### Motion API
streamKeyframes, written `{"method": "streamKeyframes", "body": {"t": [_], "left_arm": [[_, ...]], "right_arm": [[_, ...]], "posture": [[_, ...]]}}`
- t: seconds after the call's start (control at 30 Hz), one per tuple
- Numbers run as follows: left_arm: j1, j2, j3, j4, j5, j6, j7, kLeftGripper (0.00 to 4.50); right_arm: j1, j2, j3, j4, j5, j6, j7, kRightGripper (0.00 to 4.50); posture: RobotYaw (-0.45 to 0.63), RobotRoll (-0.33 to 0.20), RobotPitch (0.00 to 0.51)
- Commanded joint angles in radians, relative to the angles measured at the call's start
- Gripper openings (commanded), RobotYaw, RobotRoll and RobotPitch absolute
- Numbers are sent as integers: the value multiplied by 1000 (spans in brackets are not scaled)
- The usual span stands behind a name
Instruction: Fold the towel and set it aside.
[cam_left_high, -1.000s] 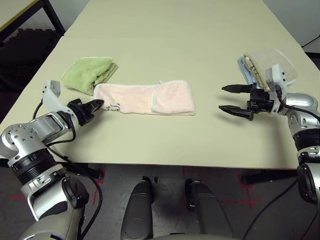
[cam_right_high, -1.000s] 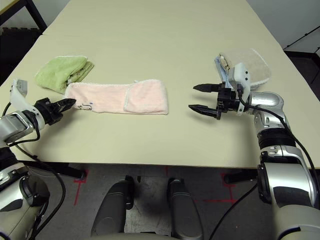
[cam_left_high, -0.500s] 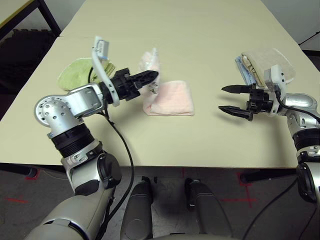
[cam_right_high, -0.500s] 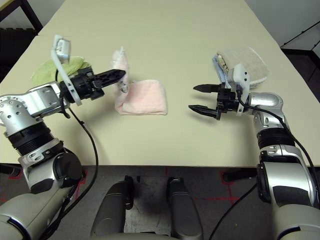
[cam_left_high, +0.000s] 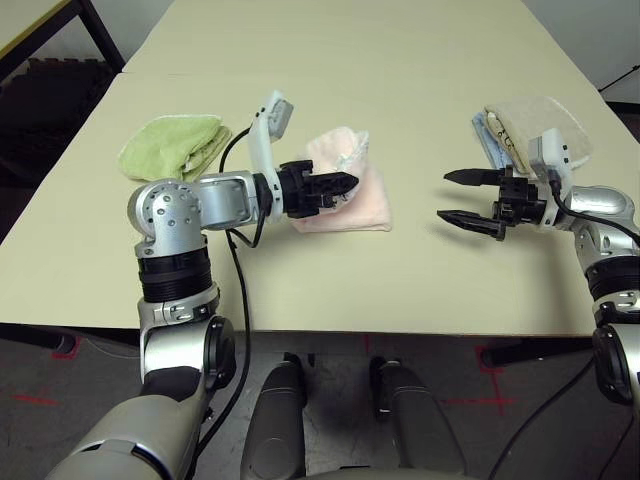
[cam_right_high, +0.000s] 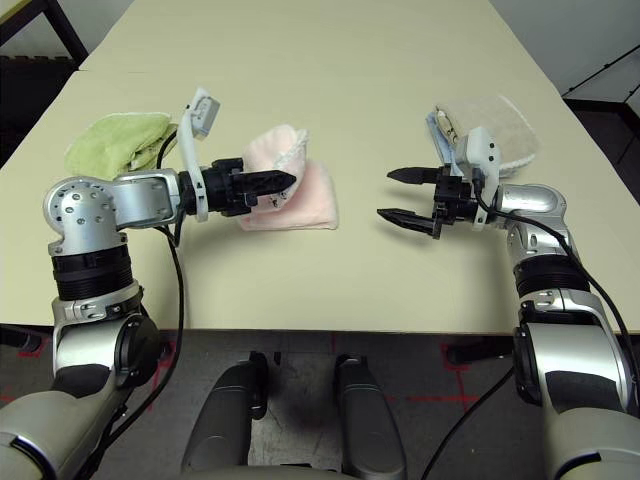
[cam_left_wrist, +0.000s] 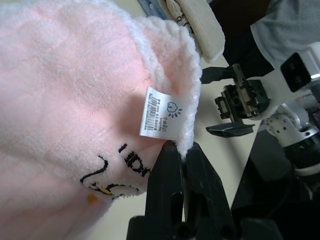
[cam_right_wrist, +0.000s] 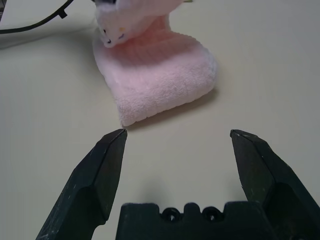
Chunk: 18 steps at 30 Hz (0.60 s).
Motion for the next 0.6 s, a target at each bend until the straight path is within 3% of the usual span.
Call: {"method": "streamKeyframes", "body": {"t": [0.03,0.1,0.13,0.17,0.33,0.37,0.53,0.6], "left_arm": [[1,-11,-73,28,44,-54,-38,14],[5,5,-123,34,67,-75,-71,14],[7,17,-149,36,82,-91,-88,233],[9,31,-173,38,91,-104,-112,513],[42,295,-469,-109,132,-242,-522,2233],[44,318,-488,-117,135,-247,-549,2620],[18,237,-431,-34,171,-271,-481,4471],[13,231,-435,-42,164,-271,-520,4471]], "right_arm": [[-4,1,3,13,-5,-8,0,4500],[-7,2,3,11,-4,-7,-1,4500],[-8,2,3,11,-4,-6,-1,4500],[-9,3,3,10,-4,-6,-1,4500],[-17,4,5,18,-8,-10,0,4500],[-19,5,6,20,-9,-12,0,4500],[-25,12,8,32,-14,-19,-2,4500],[-26,14,8,37,-16,-22,-2,4500]], "posture": [[62,0,170],[61,0,170],[61,0,170],[61,0,170],[60,0,173],[60,0,173],[70,0,175],[66,0,176]]}}
